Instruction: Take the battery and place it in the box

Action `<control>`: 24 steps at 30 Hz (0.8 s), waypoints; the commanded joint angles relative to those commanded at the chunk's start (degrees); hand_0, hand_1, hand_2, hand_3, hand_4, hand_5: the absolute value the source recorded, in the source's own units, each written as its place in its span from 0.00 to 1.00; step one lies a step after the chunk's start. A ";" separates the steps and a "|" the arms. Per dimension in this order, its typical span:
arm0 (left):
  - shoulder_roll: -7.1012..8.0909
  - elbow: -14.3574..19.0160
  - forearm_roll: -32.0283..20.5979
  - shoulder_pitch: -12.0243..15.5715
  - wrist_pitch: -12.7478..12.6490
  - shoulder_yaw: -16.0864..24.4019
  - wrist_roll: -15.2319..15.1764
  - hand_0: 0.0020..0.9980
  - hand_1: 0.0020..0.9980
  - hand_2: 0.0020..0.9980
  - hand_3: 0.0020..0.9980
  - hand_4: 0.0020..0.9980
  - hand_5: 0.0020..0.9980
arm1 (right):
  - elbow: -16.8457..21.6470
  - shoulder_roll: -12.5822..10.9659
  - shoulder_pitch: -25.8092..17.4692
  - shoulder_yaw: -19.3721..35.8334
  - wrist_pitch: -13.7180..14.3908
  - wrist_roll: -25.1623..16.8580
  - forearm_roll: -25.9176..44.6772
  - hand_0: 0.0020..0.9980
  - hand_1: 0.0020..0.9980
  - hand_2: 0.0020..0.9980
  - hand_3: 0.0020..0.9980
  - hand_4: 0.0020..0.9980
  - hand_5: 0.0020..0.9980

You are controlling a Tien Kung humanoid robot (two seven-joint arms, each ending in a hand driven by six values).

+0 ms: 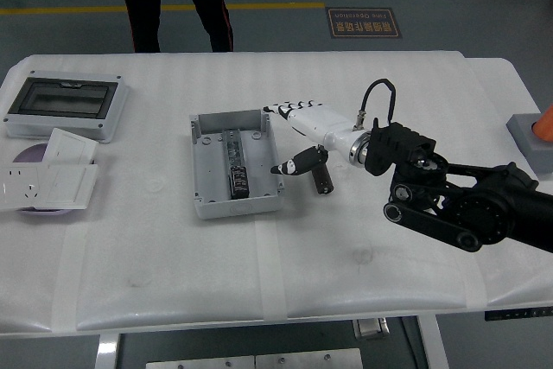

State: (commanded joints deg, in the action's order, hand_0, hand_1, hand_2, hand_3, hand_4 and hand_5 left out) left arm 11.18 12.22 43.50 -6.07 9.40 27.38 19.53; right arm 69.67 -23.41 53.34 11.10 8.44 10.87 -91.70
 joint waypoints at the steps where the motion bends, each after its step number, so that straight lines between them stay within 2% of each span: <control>1: 0.03 0.00 0.01 -0.01 -0.01 0.02 0.00 0.55 0.65 0.57 0.55 0.45 0.45 | -0.30 -0.72 0.32 -0.86 -0.52 0.10 0.04 1.00 0.99 1.00 1.00 0.93 0.45; 5: 0.09 -0.03 0.02 -0.13 -0.06 0.07 -0.09 0.55 0.65 0.57 0.55 0.45 0.45 | -2.23 -2.44 1.08 -4.88 -2.33 0.28 0.22 1.00 0.99 1.00 1.00 0.93 0.45; 11: 0.07 -0.01 0.21 -0.21 -0.02 0.16 -0.10 0.55 0.65 0.57 0.54 0.45 0.44 | -3.65 -2.98 0.57 -8.47 -4.18 0.54 0.76 1.00 0.97 1.00 1.00 0.93 0.46; 24: 0.07 0.09 0.36 -0.17 -0.26 0.37 -0.19 0.55 0.65 0.56 0.54 0.45 0.43 | -4.22 -2.24 0.48 -10.00 -3.65 0.63 1.31 1.00 0.94 1.00 1.00 0.93 0.46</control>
State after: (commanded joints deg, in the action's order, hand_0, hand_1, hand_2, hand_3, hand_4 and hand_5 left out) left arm 11.24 12.31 43.86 -6.23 9.15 27.75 19.34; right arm 65.45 -25.65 53.82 1.11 4.78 11.50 -90.39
